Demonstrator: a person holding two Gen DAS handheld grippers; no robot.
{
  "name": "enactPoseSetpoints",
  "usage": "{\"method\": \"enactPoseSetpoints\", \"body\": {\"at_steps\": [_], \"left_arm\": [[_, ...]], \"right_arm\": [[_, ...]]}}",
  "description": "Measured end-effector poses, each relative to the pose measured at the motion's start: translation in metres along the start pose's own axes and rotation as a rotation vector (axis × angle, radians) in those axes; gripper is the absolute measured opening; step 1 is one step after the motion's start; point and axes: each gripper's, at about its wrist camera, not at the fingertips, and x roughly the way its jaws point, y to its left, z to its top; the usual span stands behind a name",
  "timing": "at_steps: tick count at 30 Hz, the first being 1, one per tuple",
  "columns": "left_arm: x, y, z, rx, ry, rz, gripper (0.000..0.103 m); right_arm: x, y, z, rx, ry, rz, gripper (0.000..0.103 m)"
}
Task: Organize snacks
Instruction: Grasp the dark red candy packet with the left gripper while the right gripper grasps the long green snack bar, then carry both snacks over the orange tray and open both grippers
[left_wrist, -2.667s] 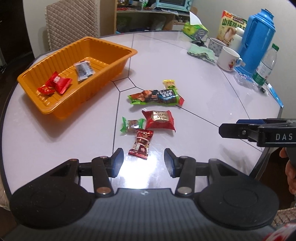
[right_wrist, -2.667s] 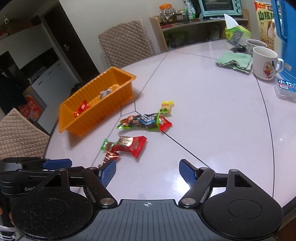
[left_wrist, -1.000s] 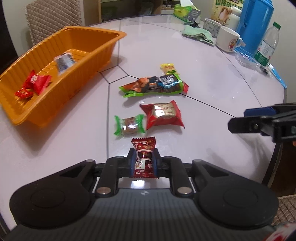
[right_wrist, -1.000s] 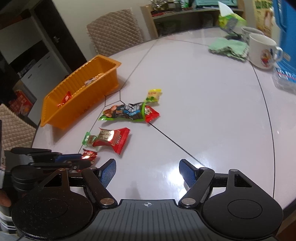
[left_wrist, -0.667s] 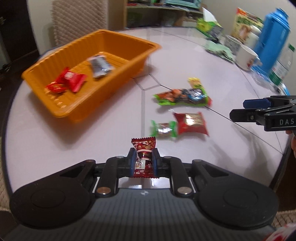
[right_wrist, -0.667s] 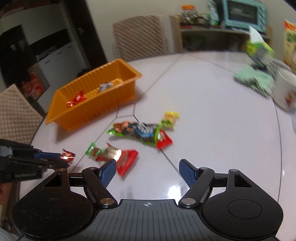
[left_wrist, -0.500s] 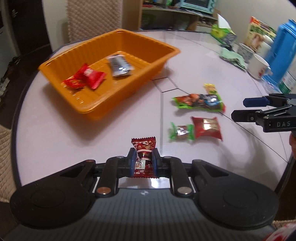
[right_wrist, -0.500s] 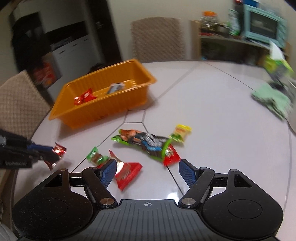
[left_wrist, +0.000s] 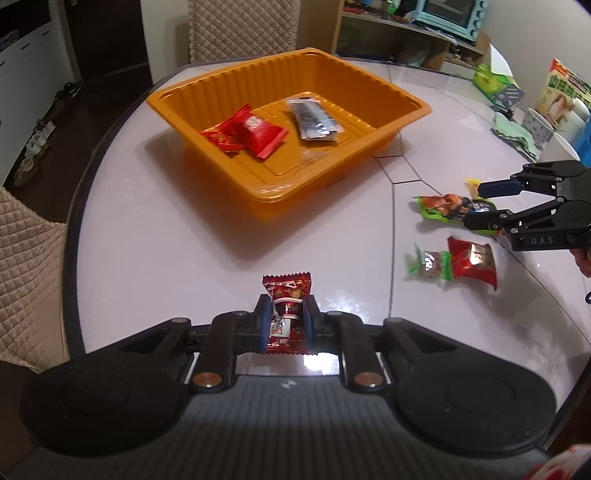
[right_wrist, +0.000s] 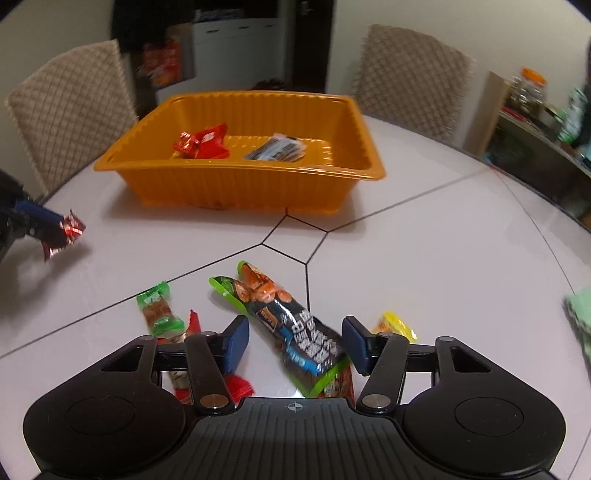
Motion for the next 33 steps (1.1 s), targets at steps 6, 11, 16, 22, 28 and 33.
{"method": "enactPoseSetpoints", "body": {"at_steps": [6,11,16,22,28,33], "left_arm": [[0.001,0.006,0.000,-0.014,0.004,0.014,0.016],[0.000,0.005,-0.001,-0.020,0.004,0.018,0.016],[0.000,0.004,-0.001,-0.025,0.004,0.023,0.016],[-0.003,0.003,-0.001,-0.027,-0.004,0.029,0.016],[-0.012,0.002,-0.001,-0.029,-0.028,0.027,0.016],[-0.026,0.000,0.004,-0.031,-0.061,0.026,0.016]], "right_arm": [[0.021,0.000,0.006,-0.100,0.039,0.044,0.046],[0.031,0.000,0.011,-0.140,0.057,0.064,0.040],[0.029,0.005,0.016,-0.153,0.067,0.083,0.030],[0.020,0.009,0.016,-0.104,0.037,0.087,0.029],[-0.009,-0.010,0.020,0.087,-0.046,0.118,0.029],[-0.036,-0.030,0.017,0.237,-0.105,0.121,0.029]]}}
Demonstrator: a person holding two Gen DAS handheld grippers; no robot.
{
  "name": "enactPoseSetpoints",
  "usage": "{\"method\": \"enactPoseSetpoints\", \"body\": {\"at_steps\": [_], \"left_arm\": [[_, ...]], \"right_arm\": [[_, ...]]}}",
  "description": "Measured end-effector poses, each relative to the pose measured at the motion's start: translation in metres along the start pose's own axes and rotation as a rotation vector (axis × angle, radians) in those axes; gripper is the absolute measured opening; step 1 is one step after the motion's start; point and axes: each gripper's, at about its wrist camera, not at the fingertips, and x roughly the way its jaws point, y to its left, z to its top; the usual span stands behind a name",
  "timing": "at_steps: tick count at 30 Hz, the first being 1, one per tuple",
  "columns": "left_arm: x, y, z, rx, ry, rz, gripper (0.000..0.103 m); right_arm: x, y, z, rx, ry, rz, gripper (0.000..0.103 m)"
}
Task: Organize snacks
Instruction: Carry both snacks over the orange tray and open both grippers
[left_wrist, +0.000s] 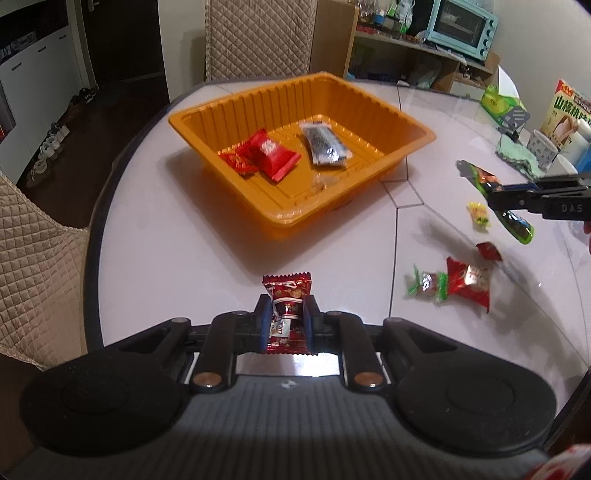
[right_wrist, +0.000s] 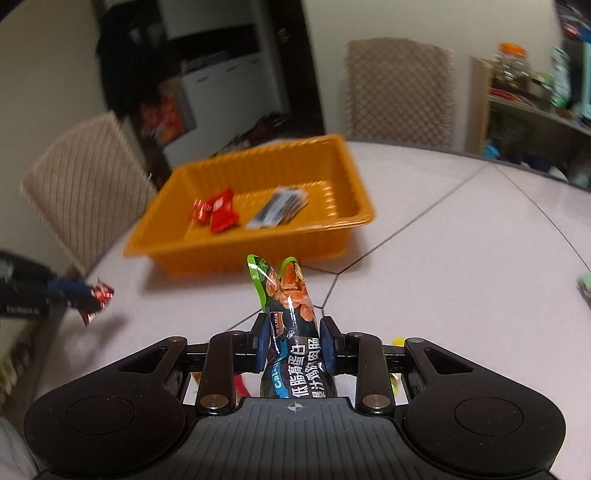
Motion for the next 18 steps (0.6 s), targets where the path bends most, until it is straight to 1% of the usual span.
{"method": "enactPoseSetpoints", "body": {"at_steps": [6,10,14,18], "left_arm": [[-0.019,-0.002,0.014,-0.006,-0.052,-0.010,0.016],[-0.026,-0.003,0.028,-0.012,-0.083,-0.026,0.016],[-0.026,-0.004,0.044,-0.015,-0.109,-0.025,0.016],[-0.022,-0.007,0.061,-0.009,-0.130,-0.027,0.016]], "right_arm": [[-0.031,-0.009,0.006,0.114,-0.040,-0.043,0.029],[-0.048,-0.006,0.008,0.143,-0.049,-0.089,0.029],[-0.054,0.002,0.018,0.166,-0.059,-0.100,0.029],[-0.050,0.011,0.029,0.181,-0.068,-0.090,0.029]]}}
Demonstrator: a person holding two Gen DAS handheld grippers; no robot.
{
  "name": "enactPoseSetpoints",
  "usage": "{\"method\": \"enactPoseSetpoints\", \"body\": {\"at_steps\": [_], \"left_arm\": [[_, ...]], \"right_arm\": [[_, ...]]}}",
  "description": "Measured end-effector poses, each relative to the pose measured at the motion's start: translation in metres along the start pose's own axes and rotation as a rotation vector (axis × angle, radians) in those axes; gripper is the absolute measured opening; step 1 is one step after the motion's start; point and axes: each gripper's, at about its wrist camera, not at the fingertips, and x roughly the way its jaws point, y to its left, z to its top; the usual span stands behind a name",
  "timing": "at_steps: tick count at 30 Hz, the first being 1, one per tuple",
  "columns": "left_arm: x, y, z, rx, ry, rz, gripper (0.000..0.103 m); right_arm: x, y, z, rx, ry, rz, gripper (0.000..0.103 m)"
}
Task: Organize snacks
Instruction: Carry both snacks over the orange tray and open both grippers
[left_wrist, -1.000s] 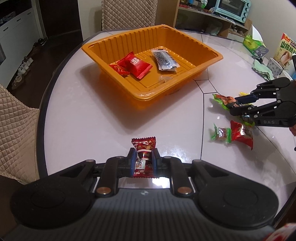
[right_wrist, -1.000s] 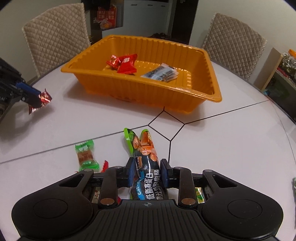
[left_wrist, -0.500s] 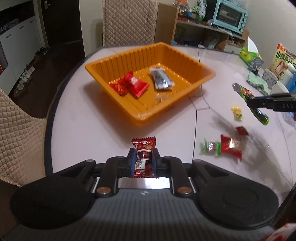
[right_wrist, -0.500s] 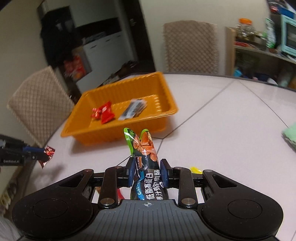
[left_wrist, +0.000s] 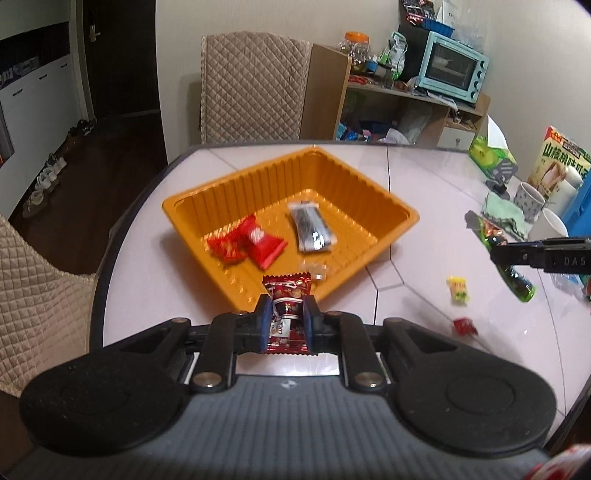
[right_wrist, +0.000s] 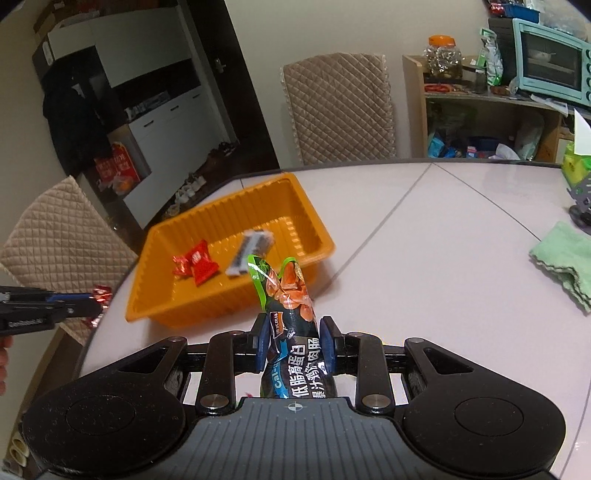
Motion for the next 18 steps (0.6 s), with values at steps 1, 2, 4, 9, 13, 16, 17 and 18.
{"method": "enactPoseSetpoints", "body": {"at_steps": [1,2,4,9,13,16,17,18], "left_arm": [[0.002,0.000,0.004,-0.001,-0.004,0.001,0.016],[0.004,-0.001,0.008,-0.002,-0.006,0.002,0.016],[0.009,-0.001,0.016,-0.003,-0.010,0.003,0.016],[0.025,-0.002,0.036,-0.006,-0.018,0.002,0.016],[0.041,-0.003,0.052,-0.013,-0.024,-0.002,0.016],[0.054,-0.003,0.064,-0.014,-0.026,0.000,0.016],[0.058,-0.003,0.068,-0.014,-0.026,0.001,0.016],[0.062,-0.004,0.072,-0.013,-0.026,0.001,0.016]], "right_arm": [[0.002,0.003,0.004,0.001,-0.002,0.006,0.029],[0.005,0.006,0.008,0.004,-0.004,0.012,0.029],[0.013,0.014,0.017,0.005,-0.006,0.023,0.029],[0.038,0.034,0.037,-0.005,-0.002,0.050,0.029],[0.061,0.044,0.054,0.002,0.000,0.062,0.029],[0.080,0.047,0.067,0.007,0.002,0.054,0.029],[0.086,0.048,0.070,0.008,0.002,0.048,0.029],[0.092,0.049,0.074,0.010,0.003,0.045,0.029]]}}
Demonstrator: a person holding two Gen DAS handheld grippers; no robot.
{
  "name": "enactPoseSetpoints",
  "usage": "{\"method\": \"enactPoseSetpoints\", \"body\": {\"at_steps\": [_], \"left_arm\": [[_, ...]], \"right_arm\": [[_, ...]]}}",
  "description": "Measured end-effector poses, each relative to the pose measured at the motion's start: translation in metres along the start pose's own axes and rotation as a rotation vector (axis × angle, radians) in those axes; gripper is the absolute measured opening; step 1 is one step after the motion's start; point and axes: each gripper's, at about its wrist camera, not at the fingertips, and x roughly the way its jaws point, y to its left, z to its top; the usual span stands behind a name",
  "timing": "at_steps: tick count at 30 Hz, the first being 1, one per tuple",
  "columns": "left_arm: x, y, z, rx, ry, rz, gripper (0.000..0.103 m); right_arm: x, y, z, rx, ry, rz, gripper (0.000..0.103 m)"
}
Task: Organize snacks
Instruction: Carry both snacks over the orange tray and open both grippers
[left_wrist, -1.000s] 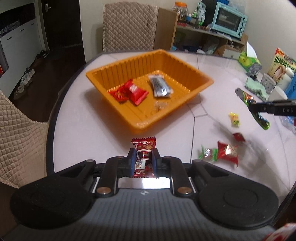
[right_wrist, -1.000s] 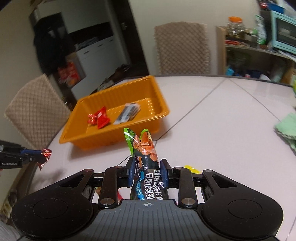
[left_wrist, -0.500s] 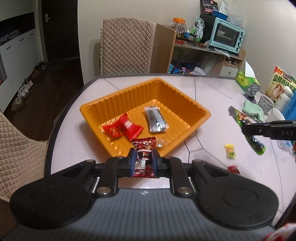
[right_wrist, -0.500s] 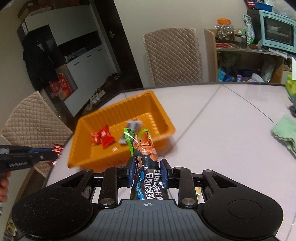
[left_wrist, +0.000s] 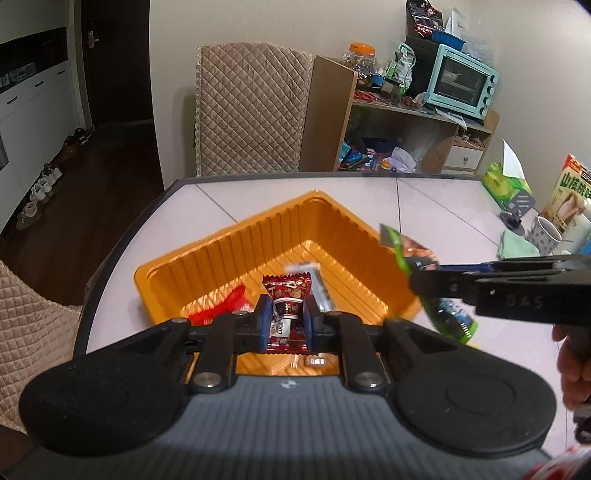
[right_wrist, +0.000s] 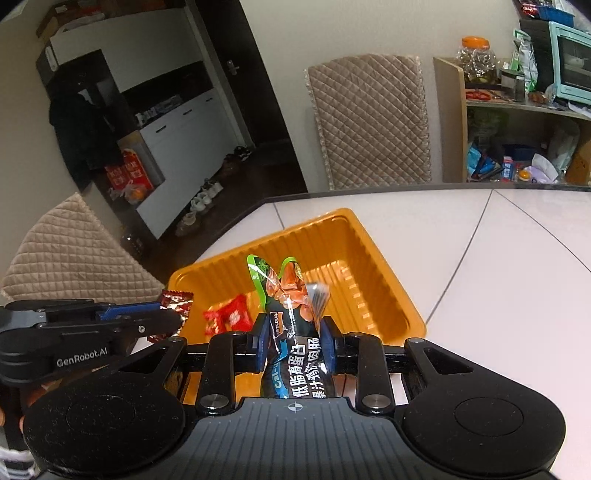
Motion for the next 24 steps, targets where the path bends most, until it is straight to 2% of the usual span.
{"method": "enactPoseSetpoints", "body": {"at_steps": [10,24], "left_arm": [[0.047,0.007,0.024,-0.010,0.037,0.022,0.016],[0.081,0.012,0.026,-0.016,0.085,0.025,0.016]], "right_arm": [[0.050,-0.009,0.028,-0.024,0.015,-0.047,0.030],[0.107,-0.026,0.024,-0.009,0.087,-0.125,0.030]]}}
